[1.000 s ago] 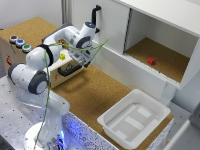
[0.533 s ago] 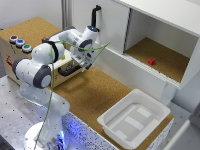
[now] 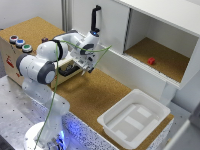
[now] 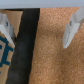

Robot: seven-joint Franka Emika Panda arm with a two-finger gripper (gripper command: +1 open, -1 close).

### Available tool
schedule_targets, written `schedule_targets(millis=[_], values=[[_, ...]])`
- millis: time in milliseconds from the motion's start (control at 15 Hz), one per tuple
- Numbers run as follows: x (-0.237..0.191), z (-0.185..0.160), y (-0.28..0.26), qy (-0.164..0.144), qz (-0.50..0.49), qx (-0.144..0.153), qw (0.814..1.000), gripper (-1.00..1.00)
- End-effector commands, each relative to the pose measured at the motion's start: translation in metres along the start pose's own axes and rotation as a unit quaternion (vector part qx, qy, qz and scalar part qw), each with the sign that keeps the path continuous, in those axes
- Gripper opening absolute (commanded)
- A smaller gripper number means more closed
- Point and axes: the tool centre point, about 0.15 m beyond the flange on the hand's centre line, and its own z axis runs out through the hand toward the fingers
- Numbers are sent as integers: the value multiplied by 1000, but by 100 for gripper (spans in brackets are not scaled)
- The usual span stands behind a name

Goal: Push the handle of the drawer

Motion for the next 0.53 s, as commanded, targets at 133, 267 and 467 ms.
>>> schedule_targets(millis=[133, 267, 467], values=[[12, 21, -14, 74, 24, -16, 997, -100], [17, 23, -16, 84, 31, -12, 996, -100], [18, 23, -21, 85, 26, -8, 996, -100]])
